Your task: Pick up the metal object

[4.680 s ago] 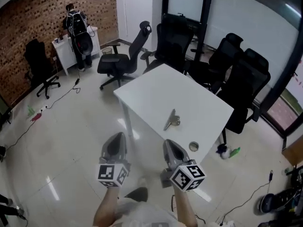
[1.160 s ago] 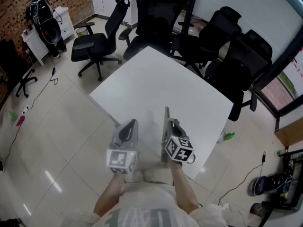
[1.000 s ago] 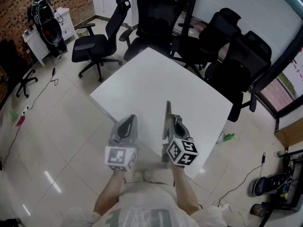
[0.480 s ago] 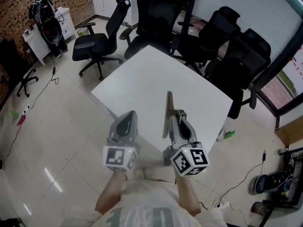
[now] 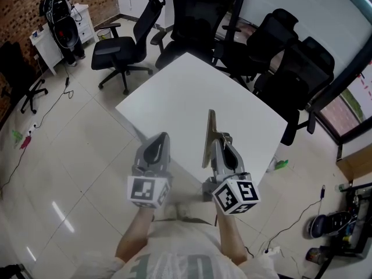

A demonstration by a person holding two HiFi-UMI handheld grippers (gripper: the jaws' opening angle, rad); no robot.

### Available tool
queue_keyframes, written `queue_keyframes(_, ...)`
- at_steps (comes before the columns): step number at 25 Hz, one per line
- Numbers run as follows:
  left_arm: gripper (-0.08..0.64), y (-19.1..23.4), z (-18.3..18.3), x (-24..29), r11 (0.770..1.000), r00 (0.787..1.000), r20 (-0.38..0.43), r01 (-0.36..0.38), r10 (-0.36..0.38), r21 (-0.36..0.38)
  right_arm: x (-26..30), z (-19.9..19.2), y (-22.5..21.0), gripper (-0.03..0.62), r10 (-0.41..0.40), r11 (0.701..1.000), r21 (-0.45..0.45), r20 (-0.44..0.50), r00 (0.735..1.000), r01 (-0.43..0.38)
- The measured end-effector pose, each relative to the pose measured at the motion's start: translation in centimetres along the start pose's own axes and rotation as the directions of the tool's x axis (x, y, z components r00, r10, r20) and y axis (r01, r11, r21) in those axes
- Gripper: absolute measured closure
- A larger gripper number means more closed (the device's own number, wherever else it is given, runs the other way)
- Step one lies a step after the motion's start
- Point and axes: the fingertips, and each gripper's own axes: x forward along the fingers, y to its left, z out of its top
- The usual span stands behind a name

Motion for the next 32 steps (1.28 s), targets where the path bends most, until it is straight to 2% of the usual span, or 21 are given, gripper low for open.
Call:
queue_keyframes(3, 0.563, 0.1, 0.6, -0.2, 1.0, 1.0, -0.001, 0.002, -0.002, -0.017, -0.2, -0.3, 0.7, 0.555, 0.001, 1.0, -0.006, -0.003, 1.0, -0.001)
queue_keyframes(10, 0.563, 0.6, 1.0, -0.6, 1.0, 1.0, 0.009, 0.015, -0.015, 0.002, -0.8, -1.0, 1.7, 0.555, -0.012, 1.0, -0.029, -0.02, 1.0, 0.012)
queue_keyframes(18, 0.563, 0.4, 0.5, -2.0, 0.999, 0.999, -0.029, 0.027, -0.026, 0.028, -2.0, -1.9, 3.3, 0.555, -0.018, 0.999, -0.048, -0.029, 0.999, 0.016)
queue_keyframes(24, 0.563, 0.0, 0.5, -4.7, 1.0, 1.0, 0.008, -0.014, 0.014, 0.005, -4.5, -3.1, 4.5, 0.555, 0.015, 0.999, -0.037, -0.036, 0.999, -0.016)
queue_keyframes(28, 0.563, -0.8, 0.9, -7.6, 0.998, 0.998, 0.048, -0.046, 0.044, 0.043, -6.6, -3.1, 5.5, 0.554, 0.055, 0.998, -0.036, -0.036, 0.998, -0.056)
queue_keyframes(32, 0.563, -3.5, 1.3, -12.9, 0.996, 0.994, 0.063, -0.086, 0.084, 0.026, -12.5, -2.9, 7.7, 0.554, 0.118, 0.992, -0.05, -0.026, 0.993, -0.119)
